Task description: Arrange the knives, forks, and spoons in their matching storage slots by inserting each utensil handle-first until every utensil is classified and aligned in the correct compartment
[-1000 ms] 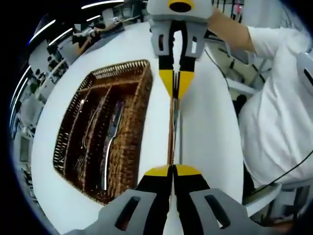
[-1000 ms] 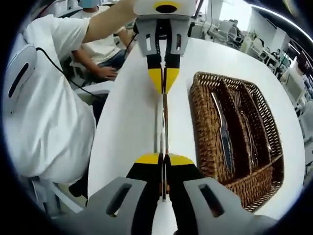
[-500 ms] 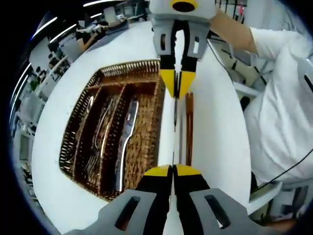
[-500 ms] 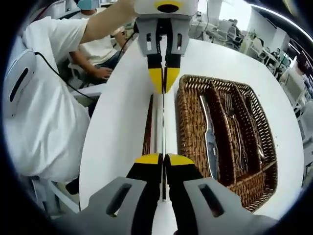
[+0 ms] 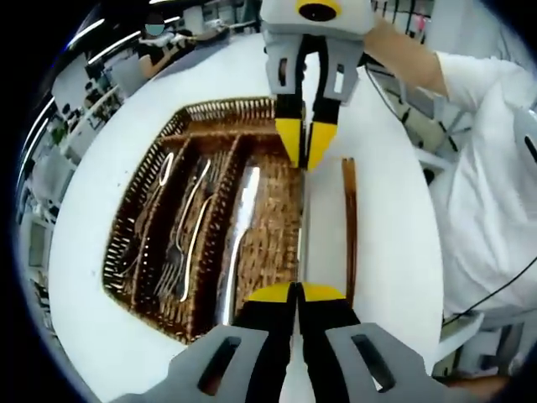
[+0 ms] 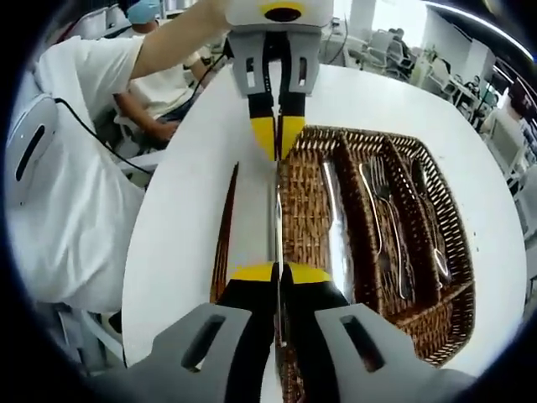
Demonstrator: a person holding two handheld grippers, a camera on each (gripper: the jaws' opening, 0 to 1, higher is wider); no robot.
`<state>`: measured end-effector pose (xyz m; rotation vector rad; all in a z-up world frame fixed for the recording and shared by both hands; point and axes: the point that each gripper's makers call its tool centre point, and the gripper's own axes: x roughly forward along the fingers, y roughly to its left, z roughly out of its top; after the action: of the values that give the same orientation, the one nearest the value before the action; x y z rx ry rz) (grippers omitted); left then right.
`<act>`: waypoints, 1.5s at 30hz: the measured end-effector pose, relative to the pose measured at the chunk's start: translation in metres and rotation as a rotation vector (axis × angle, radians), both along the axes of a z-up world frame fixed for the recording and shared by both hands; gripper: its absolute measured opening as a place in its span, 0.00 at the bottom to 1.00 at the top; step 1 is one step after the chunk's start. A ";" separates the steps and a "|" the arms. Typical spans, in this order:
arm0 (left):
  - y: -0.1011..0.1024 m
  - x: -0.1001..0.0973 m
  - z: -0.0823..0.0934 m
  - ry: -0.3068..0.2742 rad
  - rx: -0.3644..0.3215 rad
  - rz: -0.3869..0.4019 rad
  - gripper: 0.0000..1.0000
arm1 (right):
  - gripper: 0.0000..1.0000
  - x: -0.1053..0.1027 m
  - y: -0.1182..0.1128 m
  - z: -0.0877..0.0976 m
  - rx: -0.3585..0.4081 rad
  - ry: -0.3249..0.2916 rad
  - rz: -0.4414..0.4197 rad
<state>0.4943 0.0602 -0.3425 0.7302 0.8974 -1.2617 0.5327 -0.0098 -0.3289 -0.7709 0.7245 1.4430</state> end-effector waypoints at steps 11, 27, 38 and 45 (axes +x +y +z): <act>0.011 0.023 -0.010 0.041 -0.002 0.013 0.01 | 0.03 0.010 0.004 -0.013 -0.012 0.021 0.000; 0.028 0.053 -0.021 0.138 -0.022 0.041 0.01 | 0.03 0.013 0.005 -0.034 -0.040 0.092 0.001; 0.030 0.060 -0.032 0.155 -0.005 0.042 0.02 | 0.03 0.019 0.007 -0.044 -0.057 0.140 0.003; 0.034 0.065 -0.034 0.137 0.002 0.048 0.03 | 0.03 0.016 0.008 -0.049 -0.069 0.172 0.014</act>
<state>0.5593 0.0946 -0.3768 0.6262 1.0220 -1.2791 0.5489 -0.0015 -0.3776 -0.7117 0.9060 1.5158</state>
